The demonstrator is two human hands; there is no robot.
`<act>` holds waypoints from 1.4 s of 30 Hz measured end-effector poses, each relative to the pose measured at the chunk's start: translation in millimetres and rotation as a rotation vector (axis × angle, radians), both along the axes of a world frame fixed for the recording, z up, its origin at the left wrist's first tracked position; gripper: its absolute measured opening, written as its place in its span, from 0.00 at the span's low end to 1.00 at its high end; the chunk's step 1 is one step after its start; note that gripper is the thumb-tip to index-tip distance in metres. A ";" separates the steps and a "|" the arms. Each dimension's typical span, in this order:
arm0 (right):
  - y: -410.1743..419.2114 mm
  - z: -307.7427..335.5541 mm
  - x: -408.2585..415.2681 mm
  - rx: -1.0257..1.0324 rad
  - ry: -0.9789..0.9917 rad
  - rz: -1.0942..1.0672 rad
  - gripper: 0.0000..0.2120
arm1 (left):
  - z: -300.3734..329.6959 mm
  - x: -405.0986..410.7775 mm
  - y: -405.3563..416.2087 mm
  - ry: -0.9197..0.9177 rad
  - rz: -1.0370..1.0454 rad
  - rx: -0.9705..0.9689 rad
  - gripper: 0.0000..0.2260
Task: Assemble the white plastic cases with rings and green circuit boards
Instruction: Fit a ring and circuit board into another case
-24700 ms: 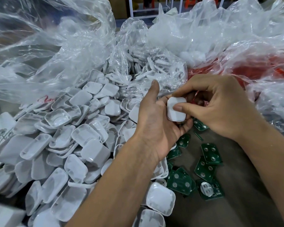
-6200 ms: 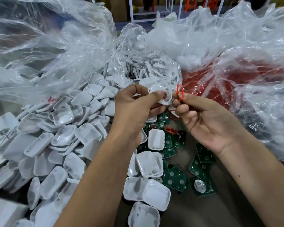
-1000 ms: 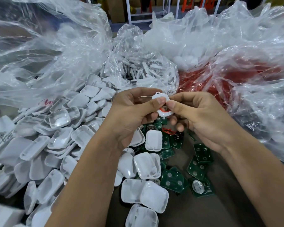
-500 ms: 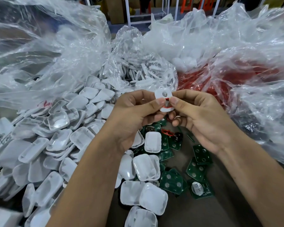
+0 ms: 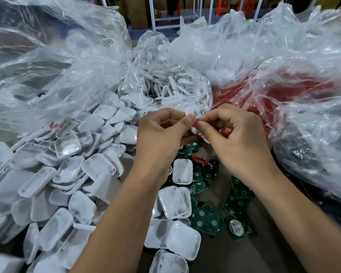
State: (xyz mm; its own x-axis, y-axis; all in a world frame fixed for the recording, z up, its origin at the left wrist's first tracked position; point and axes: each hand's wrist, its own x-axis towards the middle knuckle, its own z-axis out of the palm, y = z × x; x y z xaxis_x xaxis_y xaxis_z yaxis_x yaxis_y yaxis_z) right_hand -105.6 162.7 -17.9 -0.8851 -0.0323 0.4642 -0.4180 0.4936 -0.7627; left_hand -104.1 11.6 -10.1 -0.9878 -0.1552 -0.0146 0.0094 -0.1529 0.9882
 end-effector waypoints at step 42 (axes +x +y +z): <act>-2.6 0.0 1.8 0.076 -0.050 -0.072 0.06 | -8.8 7.9 21.0 0.140 0.226 -0.548 0.08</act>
State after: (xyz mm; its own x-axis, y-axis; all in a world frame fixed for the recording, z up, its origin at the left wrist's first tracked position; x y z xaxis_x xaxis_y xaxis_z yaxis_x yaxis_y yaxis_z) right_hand -103.7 160.1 -17.9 -0.9084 -0.0015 0.4181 -0.3421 0.5776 -0.7411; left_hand -96.3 32.6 -18.9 -0.9162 -0.3095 0.2544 0.1180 0.3985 0.9095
